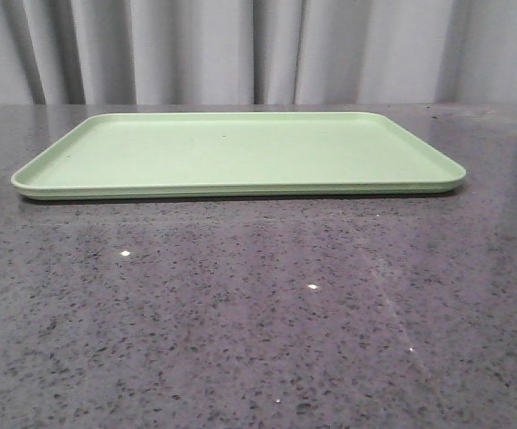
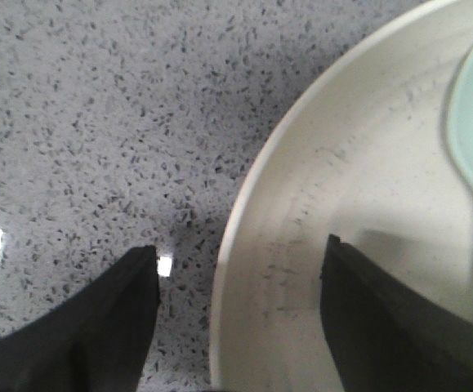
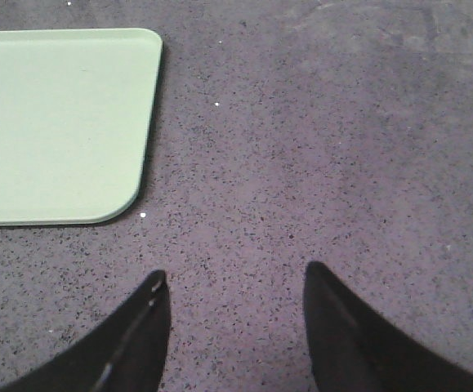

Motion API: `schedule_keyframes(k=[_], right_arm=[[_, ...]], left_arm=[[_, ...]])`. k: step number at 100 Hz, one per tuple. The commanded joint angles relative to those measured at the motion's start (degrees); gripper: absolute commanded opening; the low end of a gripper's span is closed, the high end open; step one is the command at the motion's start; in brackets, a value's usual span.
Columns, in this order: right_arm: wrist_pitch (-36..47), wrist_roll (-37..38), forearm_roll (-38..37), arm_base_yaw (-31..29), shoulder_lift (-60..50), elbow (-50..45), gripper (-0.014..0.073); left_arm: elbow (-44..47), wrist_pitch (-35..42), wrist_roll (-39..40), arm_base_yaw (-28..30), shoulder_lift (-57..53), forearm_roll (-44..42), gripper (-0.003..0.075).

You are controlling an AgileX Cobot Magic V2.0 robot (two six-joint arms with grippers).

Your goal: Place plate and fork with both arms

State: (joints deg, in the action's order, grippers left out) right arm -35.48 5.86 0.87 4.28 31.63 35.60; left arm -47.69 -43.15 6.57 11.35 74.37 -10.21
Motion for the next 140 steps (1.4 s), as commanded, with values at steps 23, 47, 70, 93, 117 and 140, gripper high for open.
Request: schedule_keyframes(k=[23,47,70,93,117,140], right_arm=[[3.8,-0.3,-0.4,-0.1,0.5,2.1,0.0391],[3.8,-0.3,-0.4,-0.1,0.5,2.1,0.0391],[3.8,-0.3,-0.4,-0.1,0.5,2.1,0.0391],[3.1,-0.3,-0.4,-0.1,0.5,2.1,0.0391],[2.5,-0.3,-0.4,-0.1,0.5,2.1,0.0391],[2.4,-0.3,-0.4,-0.1,0.5,2.1,0.0391]], left_arm=[[-1.9,0.5,0.7,0.0,-0.2,1.4,0.0260],[-1.9,-0.8,0.7,0.0,-0.2,1.4,0.0024],[-1.9,-1.9,0.7,0.1,-0.2,1.1,-0.0020],[-1.9,-2.6,-3.6,4.2,-2.9,8.1,-0.0020],[-2.0,-2.7,-11.4,14.0,-7.4,21.0,-0.0020],[-4.5,-3.9,-14.4,16.1,-10.6,27.5,-0.0020]])
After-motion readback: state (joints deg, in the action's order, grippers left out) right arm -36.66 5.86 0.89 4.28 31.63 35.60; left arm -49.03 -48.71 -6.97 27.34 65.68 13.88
